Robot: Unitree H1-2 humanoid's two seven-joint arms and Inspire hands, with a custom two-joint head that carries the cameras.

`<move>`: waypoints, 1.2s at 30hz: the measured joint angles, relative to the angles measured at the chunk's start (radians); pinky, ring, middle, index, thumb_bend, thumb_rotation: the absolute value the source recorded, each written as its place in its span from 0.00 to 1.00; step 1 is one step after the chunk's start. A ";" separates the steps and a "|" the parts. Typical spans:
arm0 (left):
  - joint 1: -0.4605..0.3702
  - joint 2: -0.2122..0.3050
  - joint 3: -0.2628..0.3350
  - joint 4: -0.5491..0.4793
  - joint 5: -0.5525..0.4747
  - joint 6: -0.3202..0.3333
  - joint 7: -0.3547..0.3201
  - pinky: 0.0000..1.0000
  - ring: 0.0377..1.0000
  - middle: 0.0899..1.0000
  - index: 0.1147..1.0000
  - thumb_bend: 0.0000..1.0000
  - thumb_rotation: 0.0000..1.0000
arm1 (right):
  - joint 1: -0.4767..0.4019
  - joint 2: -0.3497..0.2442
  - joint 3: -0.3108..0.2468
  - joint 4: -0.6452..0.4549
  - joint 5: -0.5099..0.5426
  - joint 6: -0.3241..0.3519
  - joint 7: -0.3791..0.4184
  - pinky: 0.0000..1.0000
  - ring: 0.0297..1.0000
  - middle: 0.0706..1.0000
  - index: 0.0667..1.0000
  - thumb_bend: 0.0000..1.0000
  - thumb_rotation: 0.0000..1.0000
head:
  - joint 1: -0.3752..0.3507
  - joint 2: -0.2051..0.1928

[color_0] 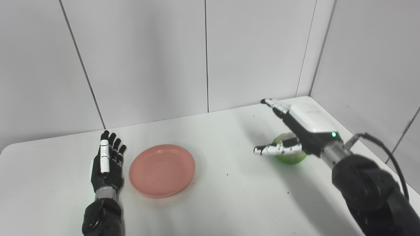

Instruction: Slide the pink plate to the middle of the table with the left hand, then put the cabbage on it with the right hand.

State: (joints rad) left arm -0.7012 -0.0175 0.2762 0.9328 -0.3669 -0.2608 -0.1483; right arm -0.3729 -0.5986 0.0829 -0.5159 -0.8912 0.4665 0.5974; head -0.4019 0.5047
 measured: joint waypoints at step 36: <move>-0.004 0.007 0.005 0.013 0.004 -0.013 -0.026 0.98 0.98 0.96 0.96 0.66 0.71 | -0.305 -0.064 0.248 0.614 -0.169 -0.063 0.287 0.66 0.89 0.95 0.88 1.00 0.47 | 0.006 0.011</move>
State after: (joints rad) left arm -0.7050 -0.0106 0.2817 0.9456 -0.3632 -0.2736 -0.1743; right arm -0.6782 -0.6624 0.3307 0.0983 -1.0607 0.4036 0.8848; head -0.3958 0.5154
